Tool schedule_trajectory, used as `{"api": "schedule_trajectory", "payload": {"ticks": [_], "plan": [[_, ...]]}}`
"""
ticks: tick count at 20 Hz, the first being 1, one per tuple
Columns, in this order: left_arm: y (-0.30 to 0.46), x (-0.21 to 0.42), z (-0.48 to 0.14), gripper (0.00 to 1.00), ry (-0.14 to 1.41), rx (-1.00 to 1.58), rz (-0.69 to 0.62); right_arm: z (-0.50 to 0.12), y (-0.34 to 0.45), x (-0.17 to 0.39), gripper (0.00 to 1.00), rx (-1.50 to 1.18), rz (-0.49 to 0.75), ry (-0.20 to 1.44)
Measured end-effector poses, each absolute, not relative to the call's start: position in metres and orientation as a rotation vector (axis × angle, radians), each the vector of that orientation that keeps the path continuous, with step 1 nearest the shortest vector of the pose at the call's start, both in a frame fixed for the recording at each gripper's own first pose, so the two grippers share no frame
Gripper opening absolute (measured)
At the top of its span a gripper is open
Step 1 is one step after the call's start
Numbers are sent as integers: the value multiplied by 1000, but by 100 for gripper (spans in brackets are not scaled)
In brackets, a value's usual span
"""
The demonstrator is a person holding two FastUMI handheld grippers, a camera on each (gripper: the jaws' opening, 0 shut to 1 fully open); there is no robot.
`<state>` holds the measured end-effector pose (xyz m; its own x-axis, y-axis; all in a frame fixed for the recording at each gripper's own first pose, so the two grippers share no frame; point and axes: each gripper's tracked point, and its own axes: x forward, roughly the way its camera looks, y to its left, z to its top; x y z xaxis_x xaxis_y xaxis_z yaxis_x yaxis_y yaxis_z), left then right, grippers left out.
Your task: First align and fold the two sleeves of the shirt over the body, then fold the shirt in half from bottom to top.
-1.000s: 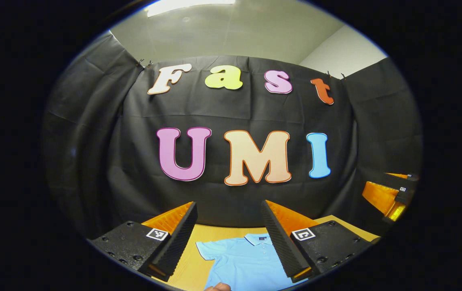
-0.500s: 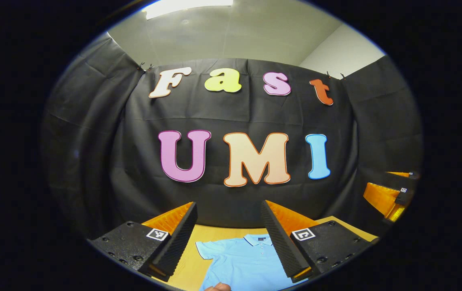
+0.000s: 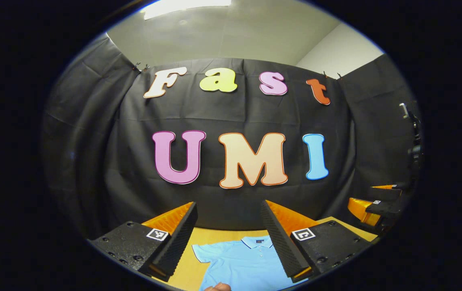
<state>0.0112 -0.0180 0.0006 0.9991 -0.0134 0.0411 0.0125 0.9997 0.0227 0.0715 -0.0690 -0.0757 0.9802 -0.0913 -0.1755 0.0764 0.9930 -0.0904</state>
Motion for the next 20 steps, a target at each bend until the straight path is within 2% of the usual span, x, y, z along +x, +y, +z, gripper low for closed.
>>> {"api": "schedule_trajectory", "payload": {"ticks": [11, 20], "plan": [[22, 56, -33, 94, 39, 41, 3, -225, -119, 161, 99, -109, -195, 417], [43, 76, -60, 95, 100, 39, 38, -321, -150, 188, 99, -110, -268, 581]]}}
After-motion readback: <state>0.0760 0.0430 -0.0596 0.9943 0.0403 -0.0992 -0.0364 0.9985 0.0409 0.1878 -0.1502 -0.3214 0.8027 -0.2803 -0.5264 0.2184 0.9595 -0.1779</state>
